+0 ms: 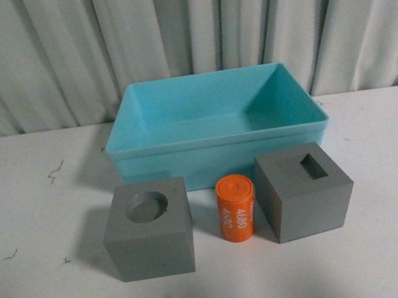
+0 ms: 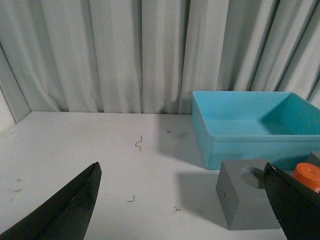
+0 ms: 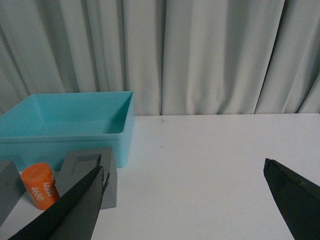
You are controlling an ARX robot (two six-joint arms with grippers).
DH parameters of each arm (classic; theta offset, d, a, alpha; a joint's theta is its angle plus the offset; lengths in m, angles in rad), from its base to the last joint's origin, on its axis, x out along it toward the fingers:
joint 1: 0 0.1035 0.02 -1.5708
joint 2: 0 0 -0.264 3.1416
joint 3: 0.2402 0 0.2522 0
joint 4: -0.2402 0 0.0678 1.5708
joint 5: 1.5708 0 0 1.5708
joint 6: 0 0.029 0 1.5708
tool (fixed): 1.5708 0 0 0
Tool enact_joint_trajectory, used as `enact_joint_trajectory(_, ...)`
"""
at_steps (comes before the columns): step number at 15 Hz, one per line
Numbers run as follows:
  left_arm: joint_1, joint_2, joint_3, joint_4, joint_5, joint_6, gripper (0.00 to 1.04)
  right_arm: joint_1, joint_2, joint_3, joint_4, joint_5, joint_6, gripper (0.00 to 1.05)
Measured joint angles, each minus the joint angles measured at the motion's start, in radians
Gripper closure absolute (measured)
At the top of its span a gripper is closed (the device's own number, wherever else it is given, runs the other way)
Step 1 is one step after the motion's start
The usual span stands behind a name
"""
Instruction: Place gray and orange parts in blue box
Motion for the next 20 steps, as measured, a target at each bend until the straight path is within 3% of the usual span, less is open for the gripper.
enact_joint_trajectory(20,0.0,0.0,0.0,0.0,0.0,0.0,0.07,0.0,0.0,0.0,0.0,0.0,0.0,0.06)
